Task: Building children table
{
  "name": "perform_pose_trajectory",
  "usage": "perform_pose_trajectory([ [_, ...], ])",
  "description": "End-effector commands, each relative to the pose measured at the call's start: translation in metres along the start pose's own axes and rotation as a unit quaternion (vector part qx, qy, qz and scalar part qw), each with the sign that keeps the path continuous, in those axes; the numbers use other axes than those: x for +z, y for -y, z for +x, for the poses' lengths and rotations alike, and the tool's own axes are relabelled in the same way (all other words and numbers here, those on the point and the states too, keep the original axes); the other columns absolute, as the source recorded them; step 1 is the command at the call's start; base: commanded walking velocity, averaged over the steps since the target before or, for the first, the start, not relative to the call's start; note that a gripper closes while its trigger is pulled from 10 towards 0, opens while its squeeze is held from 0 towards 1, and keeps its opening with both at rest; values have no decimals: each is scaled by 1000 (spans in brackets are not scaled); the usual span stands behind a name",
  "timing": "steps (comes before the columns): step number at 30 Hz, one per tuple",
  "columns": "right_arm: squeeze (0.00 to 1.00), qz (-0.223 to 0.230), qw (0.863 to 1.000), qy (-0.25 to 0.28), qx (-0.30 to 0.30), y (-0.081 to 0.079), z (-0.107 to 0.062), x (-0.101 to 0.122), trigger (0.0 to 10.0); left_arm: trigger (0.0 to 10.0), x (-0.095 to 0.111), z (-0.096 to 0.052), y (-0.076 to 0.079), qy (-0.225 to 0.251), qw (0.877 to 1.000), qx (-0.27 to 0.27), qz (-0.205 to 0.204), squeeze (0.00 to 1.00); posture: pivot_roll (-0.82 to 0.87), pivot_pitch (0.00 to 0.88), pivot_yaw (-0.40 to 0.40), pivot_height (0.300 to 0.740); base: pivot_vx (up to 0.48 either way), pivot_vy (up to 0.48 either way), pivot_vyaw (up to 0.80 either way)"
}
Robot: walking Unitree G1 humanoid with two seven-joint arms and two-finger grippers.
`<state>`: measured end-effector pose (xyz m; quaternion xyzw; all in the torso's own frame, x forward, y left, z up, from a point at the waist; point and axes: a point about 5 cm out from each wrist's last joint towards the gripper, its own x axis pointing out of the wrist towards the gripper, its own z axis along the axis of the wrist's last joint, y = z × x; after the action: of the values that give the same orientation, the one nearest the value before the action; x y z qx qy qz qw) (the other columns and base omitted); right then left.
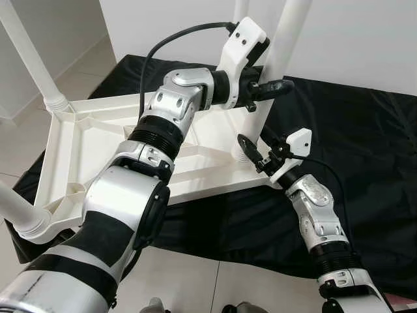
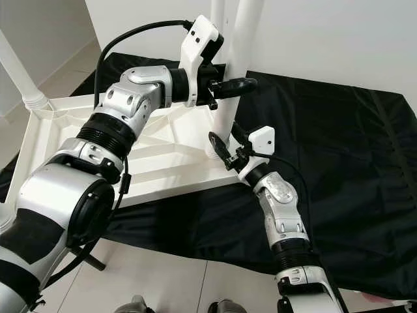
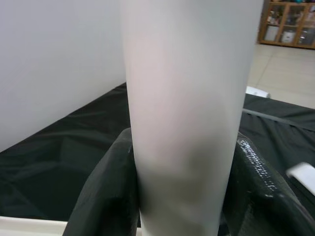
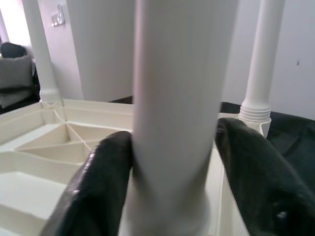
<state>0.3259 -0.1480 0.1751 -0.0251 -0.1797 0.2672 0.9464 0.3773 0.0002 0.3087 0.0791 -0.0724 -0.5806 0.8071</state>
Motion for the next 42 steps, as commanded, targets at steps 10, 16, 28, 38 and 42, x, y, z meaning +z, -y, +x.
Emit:
perform_pose_trajectory([
  [10, 0, 15, 999, 5, -42, 1, 7, 2, 10000, 10000, 12, -1, -15, 13, 991, 133, 28, 0, -56, 0, -25, 740, 0, 0, 0],
  [16, 0, 30, 998, -3, -61, -10, 8, -2, 10000, 10000, 21, -8, -25, 13, 974, 212, 76, 0, -55, 0, -26, 740, 0, 0, 0],
  [28, 0, 51, 987, 9, -154, -21, 14, 0, 10000, 10000, 28, -8, -27, 26, 959, 265, 95, 0, -48, 0, -26, 740, 0, 0, 0],
  [38, 0, 79, 972, 16, -222, -28, 18, 1, 10000, 10000, 27, -5, -25, 26, 949, 295, 106, 0, -46, 0, -25, 740, 0, 0, 0],
  [42, 0, 82, 967, 23, -241, -30, 21, 4, 10000, 10000, 25, -4, -23, 21, 947, 299, 115, 0, -43, 0, -26, 740, 0, 0, 0],
])
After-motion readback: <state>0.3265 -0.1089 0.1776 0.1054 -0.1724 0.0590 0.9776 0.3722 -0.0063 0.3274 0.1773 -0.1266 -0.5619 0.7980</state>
